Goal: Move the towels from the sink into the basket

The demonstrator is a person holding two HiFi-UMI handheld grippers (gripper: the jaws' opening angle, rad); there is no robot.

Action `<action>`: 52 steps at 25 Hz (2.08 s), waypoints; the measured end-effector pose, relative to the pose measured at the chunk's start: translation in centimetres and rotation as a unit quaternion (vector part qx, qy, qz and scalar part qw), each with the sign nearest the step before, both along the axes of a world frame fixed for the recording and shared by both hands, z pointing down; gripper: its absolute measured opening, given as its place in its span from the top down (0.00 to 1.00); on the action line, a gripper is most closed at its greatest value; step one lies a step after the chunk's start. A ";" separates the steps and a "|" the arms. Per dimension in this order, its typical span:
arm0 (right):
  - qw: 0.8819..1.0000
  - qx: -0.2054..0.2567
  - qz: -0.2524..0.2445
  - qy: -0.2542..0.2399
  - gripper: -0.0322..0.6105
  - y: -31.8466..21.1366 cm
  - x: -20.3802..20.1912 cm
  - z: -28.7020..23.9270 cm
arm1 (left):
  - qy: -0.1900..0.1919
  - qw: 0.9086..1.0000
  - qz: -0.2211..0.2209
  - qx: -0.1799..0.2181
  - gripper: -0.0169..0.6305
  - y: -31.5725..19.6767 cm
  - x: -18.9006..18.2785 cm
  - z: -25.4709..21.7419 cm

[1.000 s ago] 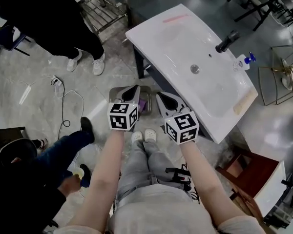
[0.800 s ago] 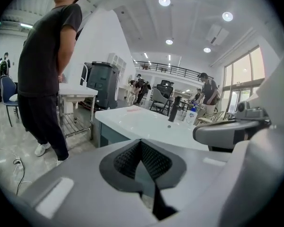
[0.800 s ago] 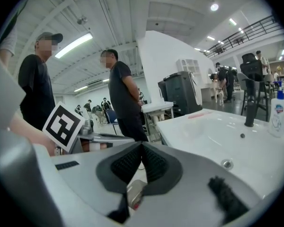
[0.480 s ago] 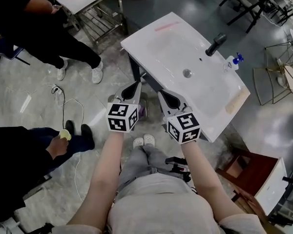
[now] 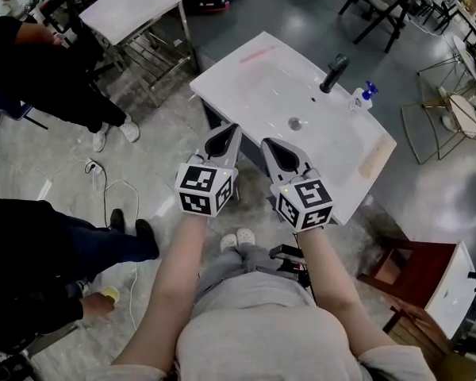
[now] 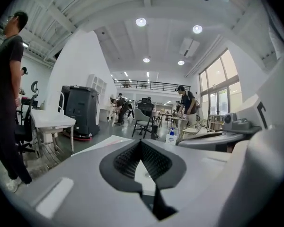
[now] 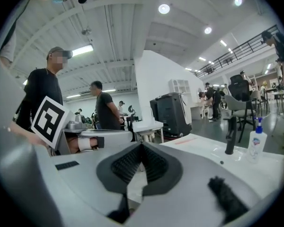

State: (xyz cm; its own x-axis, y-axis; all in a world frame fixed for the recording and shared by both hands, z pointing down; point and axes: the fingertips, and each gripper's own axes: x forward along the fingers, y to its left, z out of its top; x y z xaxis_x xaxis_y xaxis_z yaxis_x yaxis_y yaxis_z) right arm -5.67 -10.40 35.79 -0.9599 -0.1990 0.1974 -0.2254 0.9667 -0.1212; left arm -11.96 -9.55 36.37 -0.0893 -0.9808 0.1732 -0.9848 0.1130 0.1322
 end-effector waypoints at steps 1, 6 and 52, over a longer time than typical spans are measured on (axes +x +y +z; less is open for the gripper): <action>1.000 0.004 0.004 -0.004 0.92 -0.1 0.1 -0.5 | -0.003 1.000 0.005 0.006 0.96 -0.1 0.3 -0.6; 0.999 0.030 0.017 -0.022 0.92 -0.4 0.7 -3.1 | -0.015 0.999 0.023 0.033 0.96 -0.7 1.5 -3.4; 0.979 0.159 0.069 -0.112 0.92 -0.9 3.0 -16.0 | -0.109 0.980 0.050 0.157 0.96 -1.6 5.5 -16.5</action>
State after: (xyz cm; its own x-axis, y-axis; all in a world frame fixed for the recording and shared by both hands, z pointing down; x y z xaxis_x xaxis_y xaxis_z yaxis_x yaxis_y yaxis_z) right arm -2.68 -11.32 19.83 -0.9318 -0.3469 -0.1070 -0.3585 0.9259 0.1193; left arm -6.49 -11.15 19.88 0.0078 -0.9884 -0.1515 -0.9976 0.0028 -0.0691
